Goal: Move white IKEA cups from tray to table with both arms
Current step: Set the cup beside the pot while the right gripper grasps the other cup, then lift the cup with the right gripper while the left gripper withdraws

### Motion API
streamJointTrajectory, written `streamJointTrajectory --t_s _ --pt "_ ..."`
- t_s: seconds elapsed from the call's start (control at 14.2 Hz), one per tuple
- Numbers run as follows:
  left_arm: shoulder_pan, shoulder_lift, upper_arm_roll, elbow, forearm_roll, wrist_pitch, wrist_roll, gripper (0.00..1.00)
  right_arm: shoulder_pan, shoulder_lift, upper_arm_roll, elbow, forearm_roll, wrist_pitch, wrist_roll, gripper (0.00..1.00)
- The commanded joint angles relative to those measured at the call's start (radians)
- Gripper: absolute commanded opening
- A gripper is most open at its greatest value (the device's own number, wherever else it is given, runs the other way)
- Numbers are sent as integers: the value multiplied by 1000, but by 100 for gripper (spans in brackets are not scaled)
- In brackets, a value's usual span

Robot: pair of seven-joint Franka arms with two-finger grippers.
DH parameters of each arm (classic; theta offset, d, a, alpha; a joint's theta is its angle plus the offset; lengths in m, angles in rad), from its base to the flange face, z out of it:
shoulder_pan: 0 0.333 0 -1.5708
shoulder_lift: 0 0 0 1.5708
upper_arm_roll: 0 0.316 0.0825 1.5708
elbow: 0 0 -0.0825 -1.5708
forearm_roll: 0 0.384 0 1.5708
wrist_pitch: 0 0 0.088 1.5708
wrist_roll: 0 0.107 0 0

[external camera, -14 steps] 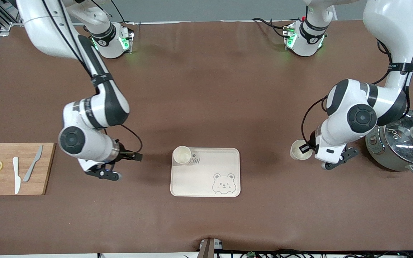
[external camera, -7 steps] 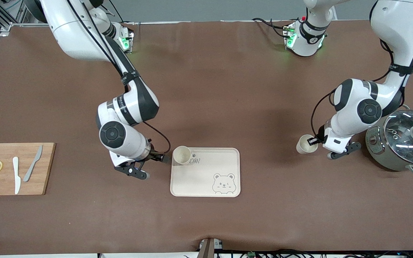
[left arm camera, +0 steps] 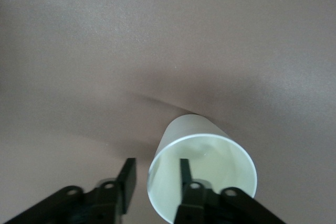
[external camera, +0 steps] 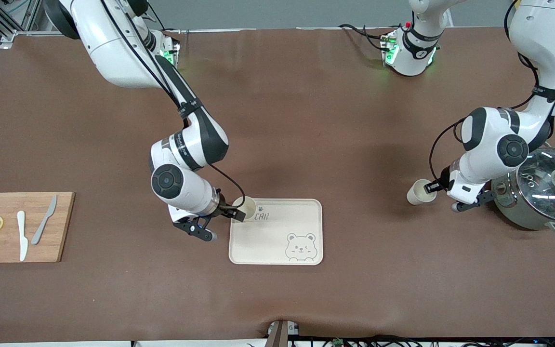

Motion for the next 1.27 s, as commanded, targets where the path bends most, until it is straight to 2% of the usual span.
streamJointTrajectory --t_s 0.0,0.14,0.21,0.28,0.35,0.42,0.49,0.57,0.64,0.71,0.78,0.99,1.2 --pt "11 -22 -16 0 -9 5 14 100 11 11 -6 19 30 -17 23 63" --pt "9 -46 -16 27 -7 -21 8 100 18 11 -6 0 30 -17 26 64" --pt "9 -65 -18 53 -7 -65 10 100 22 11 -8 -3 30 -17 28 83" --pt "9 -80 -18 84 -6 -123 16 100 34 11 -8 -9 30 -16 28 92" --pt "8 -97 -18 119 -7 -179 25 100 36 11 -8 -24 29 -14 28 92" --pt "8 -106 -19 156 -6 -226 37 100 38 11 -8 -31 29 -14 30 77" --pt "8 -112 -21 207 -6 -274 59 100 36 15 -8 -32 30 -14 31 58" --pt "8 -115 -21 247 -7 -317 89 100 39 20 -8 -34 30 -16 31 54" --pt "8 -115 -21 291 -7 -348 120 100 39 23 -8 -37 30 -14 31 45" --pt "8 -114 -21 331 -7 -378 129 100 38 25 -8 -40 30 -14 30 15" --pt "6 -115 -21 368 -7 -407 131 100 36 25 -8 -38 30 -14 28 0" --pt "5 -108 -21 509 -6 -508 131 100 33 23 -8 -29 32 -16 20 0" --pt "5 -120 -25 592 -4 -648 131 100 18 15 -6 -9 33 -43 17 0"
